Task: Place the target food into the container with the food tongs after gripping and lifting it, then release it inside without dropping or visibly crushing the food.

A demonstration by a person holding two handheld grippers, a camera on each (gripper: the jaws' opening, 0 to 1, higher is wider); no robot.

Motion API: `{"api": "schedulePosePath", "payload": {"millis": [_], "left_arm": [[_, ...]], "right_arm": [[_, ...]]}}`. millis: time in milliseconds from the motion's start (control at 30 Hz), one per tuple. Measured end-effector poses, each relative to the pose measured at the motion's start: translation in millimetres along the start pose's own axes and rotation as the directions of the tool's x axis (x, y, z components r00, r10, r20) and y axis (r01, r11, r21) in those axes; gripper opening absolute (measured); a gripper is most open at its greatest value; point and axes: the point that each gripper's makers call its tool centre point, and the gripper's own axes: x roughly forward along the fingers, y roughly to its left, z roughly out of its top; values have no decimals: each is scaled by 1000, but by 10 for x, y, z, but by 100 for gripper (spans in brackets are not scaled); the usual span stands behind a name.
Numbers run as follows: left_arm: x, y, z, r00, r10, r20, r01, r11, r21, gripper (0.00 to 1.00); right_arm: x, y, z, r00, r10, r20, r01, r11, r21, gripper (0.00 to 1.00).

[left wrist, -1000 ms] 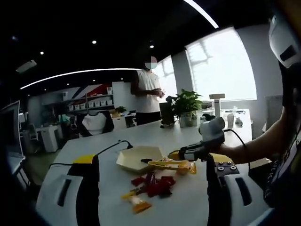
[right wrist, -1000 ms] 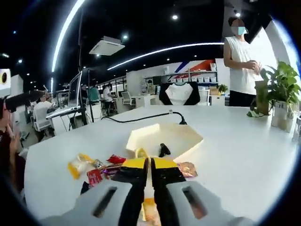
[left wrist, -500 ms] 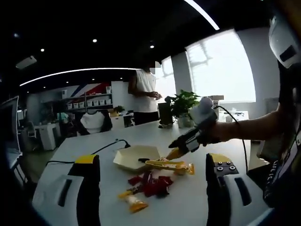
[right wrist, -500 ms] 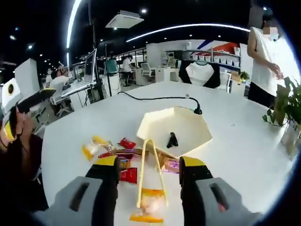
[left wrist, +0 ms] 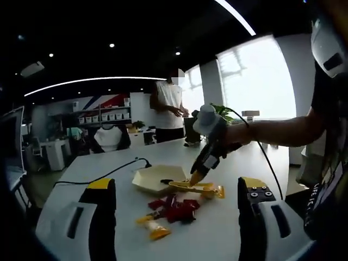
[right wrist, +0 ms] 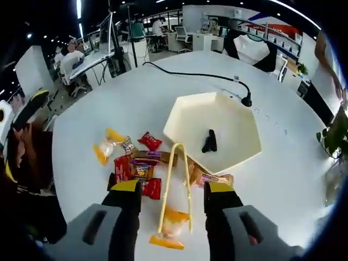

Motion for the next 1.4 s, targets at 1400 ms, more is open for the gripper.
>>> {"api": "schedulePosePath", "payload": {"millis": [1400], "left_arm": [[-117, 78, -57, 1000, 23, -7, -23, 1000, -15, 96]], "right_arm": [[280, -104, -412, 971, 21, -240, 9, 992, 123, 22]]}}
